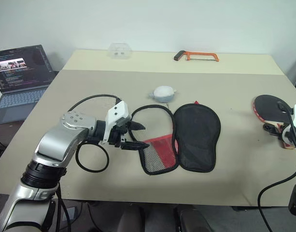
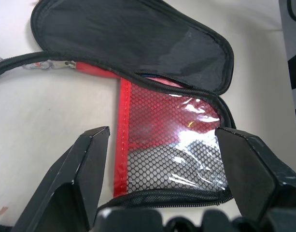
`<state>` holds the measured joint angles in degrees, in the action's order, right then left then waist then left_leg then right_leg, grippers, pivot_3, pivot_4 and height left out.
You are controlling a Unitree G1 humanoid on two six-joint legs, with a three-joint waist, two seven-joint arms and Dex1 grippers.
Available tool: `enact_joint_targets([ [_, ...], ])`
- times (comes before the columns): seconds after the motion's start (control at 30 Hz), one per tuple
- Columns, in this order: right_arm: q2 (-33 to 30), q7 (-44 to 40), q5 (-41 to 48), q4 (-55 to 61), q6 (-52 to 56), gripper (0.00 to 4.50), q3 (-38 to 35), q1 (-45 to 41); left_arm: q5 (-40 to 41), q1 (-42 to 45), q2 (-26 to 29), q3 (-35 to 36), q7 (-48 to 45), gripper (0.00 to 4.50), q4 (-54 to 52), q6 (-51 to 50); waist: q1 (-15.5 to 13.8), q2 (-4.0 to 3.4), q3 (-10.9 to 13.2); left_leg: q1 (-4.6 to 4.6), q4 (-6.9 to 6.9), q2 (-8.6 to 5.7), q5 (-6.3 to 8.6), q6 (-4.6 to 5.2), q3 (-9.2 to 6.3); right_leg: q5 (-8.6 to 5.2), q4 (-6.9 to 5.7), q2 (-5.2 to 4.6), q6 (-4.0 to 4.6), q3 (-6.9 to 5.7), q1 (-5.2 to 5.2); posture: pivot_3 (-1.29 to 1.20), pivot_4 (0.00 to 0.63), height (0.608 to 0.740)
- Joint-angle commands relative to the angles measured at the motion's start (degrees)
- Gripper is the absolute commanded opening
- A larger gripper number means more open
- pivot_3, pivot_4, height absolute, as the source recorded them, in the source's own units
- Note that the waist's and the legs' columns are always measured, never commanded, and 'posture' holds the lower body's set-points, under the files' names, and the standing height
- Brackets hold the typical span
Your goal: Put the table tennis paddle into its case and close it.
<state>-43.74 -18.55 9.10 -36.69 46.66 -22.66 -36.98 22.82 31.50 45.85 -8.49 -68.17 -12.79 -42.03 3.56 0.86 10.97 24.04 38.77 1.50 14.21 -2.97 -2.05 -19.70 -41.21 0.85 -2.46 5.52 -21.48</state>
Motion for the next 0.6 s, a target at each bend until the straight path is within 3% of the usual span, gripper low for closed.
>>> enact_joint_targets([
  [0.03,-0.2,0.5,0.0,-2.6,-3.0,3.59,0.3,-1.3,1.0,-0.4,1.1,1.9,0.8,3.82,-2.4,-0.1,0.0,0.0,0.0,-0.21,-0.04,-0.01,0.01,0.01,0.02,0.0,0.07,0.0,0.0,0.0,0.22,0.0,0.15,0.74],
  [0.1,0.1,0.7,0.3,-2.5,-2.7,3.47,0.5,-1.4,1.2,-0.7,1.5,2.0,0.9,3.82,-2.7,-0.2,0.0,0.0,0.0,-0.25,-0.03,-0.02,0.01,0.01,0.05,0.0,0.09,0.0,-0.01,-0.02,0.29,0.0,0.15,0.74],
  [0.17,0.7,1.3,1.0,-1.1,-1.7,2.99,0.1,-1.5,1.3,-0.9,1.8,2.2,1.0,3.82,-2.9,-0.4,0.0,0.01,0.0,-0.26,-0.02,-0.02,0.0,0.01,0.04,0.01,0.09,0.0,-0.02,0.0,0.3,0.0,0.15,0.74],
  [0.37,4.8,7.0,3.4,11.7,5.8,1.12,-2.1,-1.8,1.9,-0.7,2.8,2.6,1.3,3.82,-2.4,-0.3,0.2,0.0,0.0,-0.25,-0.03,0.0,0.0,0.0,-0.02,0.02,0.08,0.0,-0.02,0.03,0.27,0.0,0.15,0.74],
  [0.6,14.5,19.4,6.0,33.8,20.9,1.09,-8.7,-8.0,1.5,-0.8,2.8,2.3,1.8,3.82,-1.3,0.4,0.8,-0.15,0.1,-0.13,-0.22,0.01,0.0,-0.01,0.0,0.01,0.08,0.0,-0.02,0.06,0.04,0.0,0.15,0.74],
])
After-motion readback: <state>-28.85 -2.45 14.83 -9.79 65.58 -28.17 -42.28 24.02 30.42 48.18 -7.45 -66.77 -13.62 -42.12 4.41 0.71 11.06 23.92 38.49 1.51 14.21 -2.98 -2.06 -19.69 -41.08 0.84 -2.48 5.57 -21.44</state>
